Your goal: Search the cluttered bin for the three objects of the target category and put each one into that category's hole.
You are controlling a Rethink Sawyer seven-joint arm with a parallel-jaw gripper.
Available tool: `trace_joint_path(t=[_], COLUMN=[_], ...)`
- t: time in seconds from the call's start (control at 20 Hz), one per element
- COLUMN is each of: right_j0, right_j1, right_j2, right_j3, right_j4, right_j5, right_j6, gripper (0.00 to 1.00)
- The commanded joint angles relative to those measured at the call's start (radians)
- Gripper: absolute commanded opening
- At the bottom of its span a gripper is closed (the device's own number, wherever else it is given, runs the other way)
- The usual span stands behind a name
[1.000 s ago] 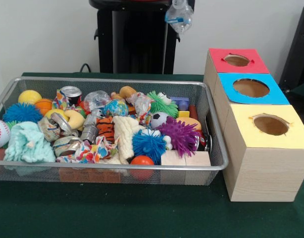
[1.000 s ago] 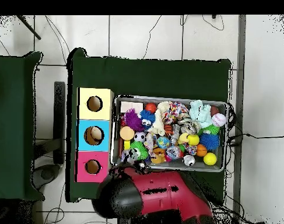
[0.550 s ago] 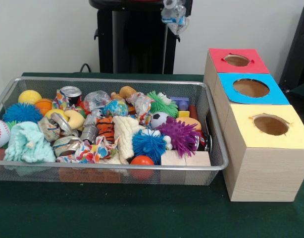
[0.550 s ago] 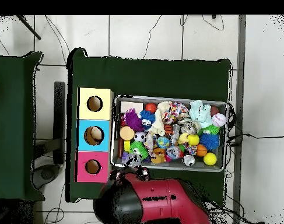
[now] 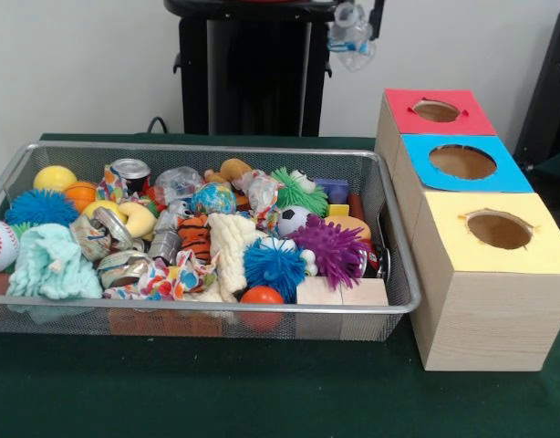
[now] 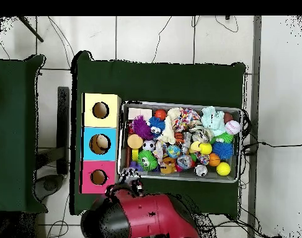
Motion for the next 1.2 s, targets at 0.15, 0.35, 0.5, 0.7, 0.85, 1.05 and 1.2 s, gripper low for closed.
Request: trace_joint_path(t=[0.15,0.35,0.5,0.7,0.85,1.05,1.2], right_j0=[0.121,0.158,0.194,0.172,0.161,0.180,0.204], right_j1=[0.083,0.116,0.151,0.189,0.257,0.319,0.346], right_j2=[-0.123,-0.147,-0.158,-0.112,-0.099,-0.106,-0.116], right_j3=[0.005,0.008,-0.010,0.016,0.002,-0.011,-0.018], right_j4=[0.078,0.092,0.085,0.122,0.115,0.115,0.116], right_j5=[-0.093,-0.137,-0.154,-0.203,-0.259,-0.315,-0.353], right_j6=[0.369,0.379,0.384,0.345,0.326,0.335,0.346], gripper=[0.00,0.00,0.00,0.00,0.00,0.00,0.00])
